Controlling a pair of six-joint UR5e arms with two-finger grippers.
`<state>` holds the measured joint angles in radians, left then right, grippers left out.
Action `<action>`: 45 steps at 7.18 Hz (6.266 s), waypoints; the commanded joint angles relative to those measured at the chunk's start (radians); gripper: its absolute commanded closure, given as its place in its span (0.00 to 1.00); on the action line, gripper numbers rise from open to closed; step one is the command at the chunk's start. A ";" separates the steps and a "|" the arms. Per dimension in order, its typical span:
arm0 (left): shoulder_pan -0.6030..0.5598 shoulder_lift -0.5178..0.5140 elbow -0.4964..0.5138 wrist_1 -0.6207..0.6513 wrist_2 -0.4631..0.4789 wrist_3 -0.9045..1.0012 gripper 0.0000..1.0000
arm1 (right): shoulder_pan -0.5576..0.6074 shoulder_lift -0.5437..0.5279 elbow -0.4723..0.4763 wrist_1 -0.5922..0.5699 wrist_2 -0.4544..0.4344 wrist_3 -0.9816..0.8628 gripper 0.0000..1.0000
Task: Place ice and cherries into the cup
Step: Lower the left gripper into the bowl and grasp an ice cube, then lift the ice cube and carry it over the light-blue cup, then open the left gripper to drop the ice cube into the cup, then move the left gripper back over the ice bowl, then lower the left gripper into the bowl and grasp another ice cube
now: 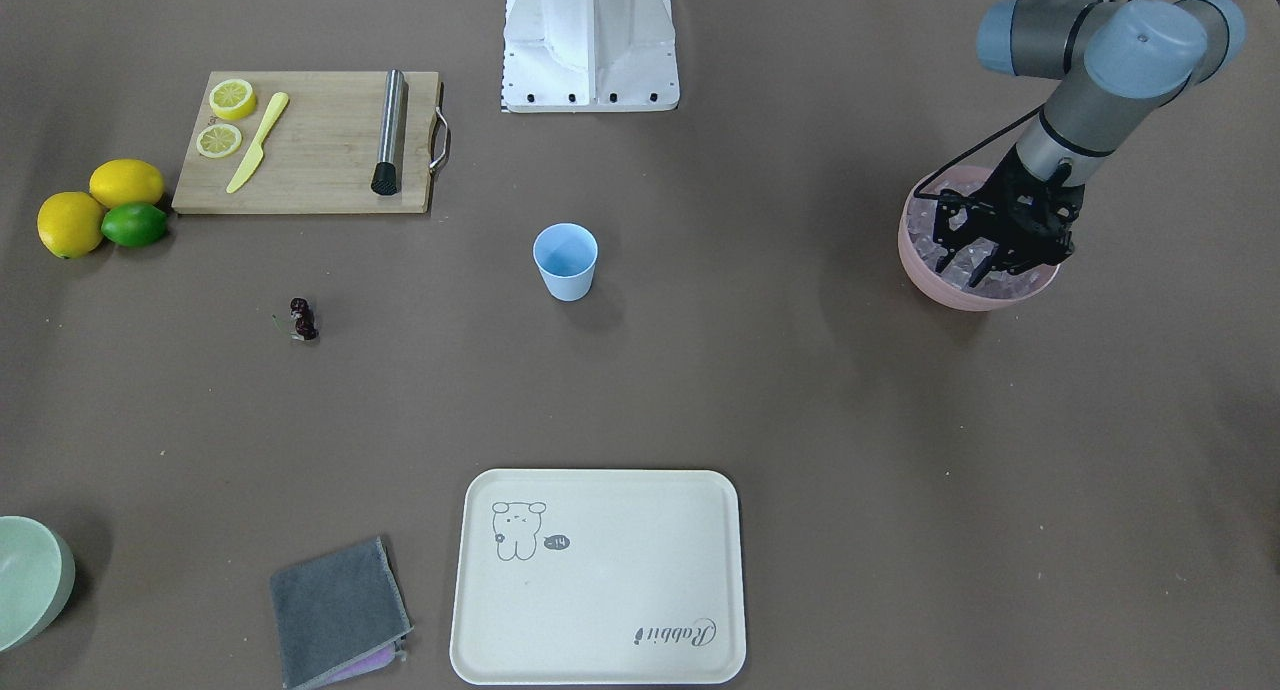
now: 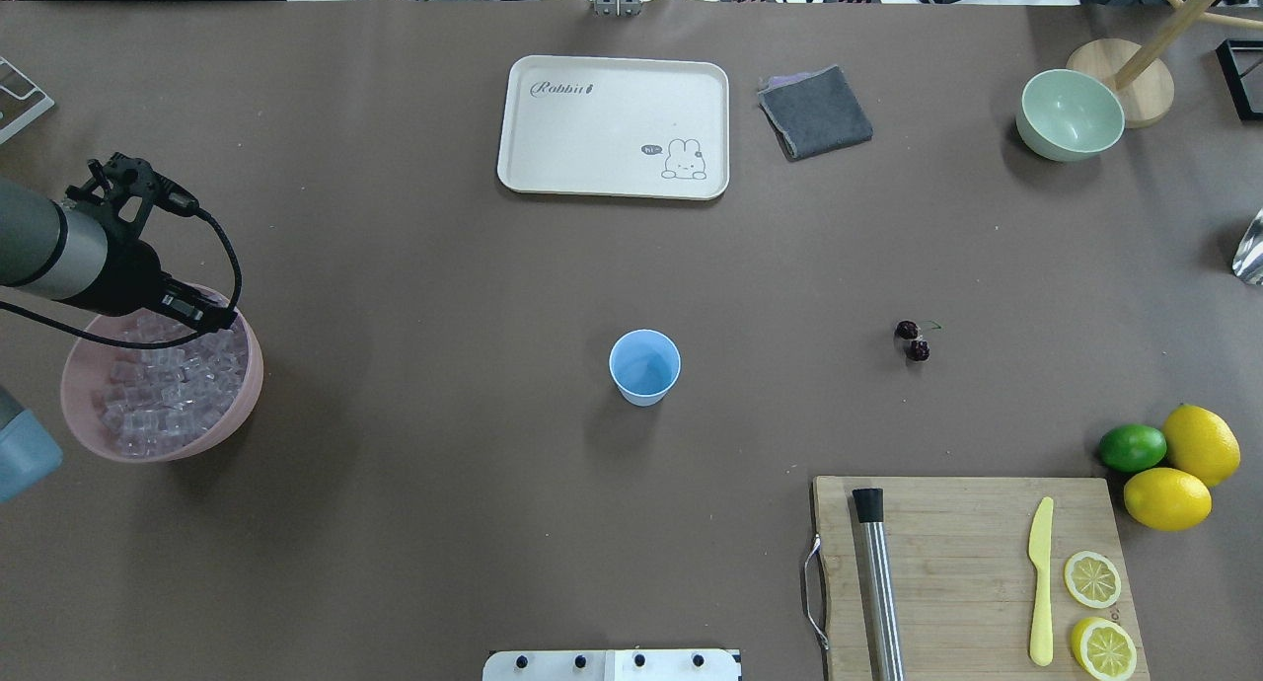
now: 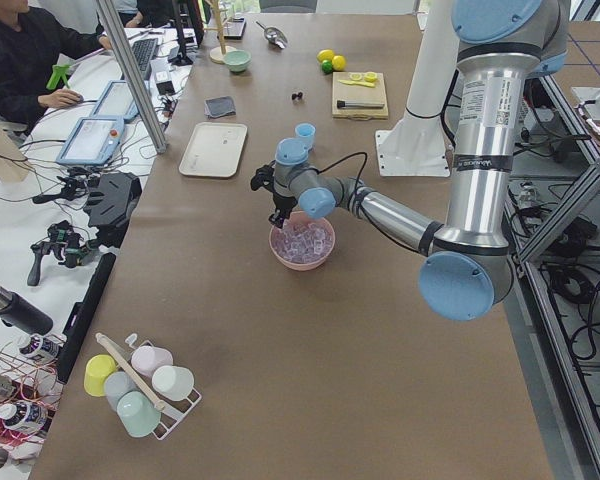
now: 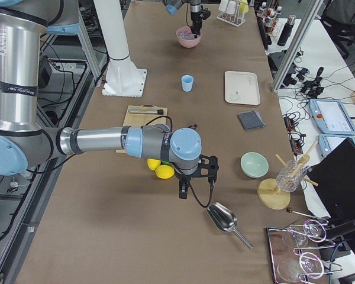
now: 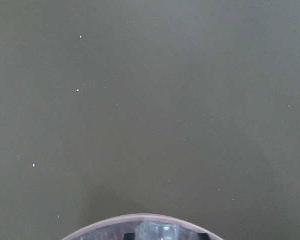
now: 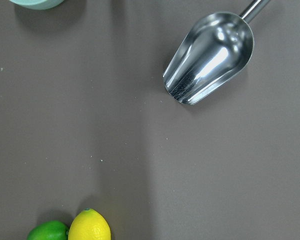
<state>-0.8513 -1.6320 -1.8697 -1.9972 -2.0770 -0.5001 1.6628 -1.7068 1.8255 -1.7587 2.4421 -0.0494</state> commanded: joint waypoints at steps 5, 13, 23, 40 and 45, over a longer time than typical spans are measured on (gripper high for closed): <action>-0.107 0.014 -0.084 0.006 -0.096 0.000 1.00 | 0.000 0.003 0.001 0.001 0.006 0.000 0.00; 0.398 -0.492 0.005 -0.081 0.381 -0.755 1.00 | -0.002 0.007 -0.002 0.051 0.020 -0.003 0.00; 0.491 -0.557 0.142 -0.141 0.486 -0.805 1.00 | -0.006 0.009 0.000 0.050 0.029 0.000 0.00; -0.032 0.161 -0.184 -0.054 -0.012 -0.287 0.03 | -0.032 0.010 0.014 0.084 0.072 0.000 0.00; -0.002 0.126 -0.046 -0.067 -0.008 -0.272 0.04 | -0.032 0.004 0.008 0.084 0.071 -0.001 0.00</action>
<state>-0.8718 -1.4913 -1.9453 -2.0561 -2.0846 -0.7743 1.6307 -1.7021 1.8350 -1.6743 2.5138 -0.0506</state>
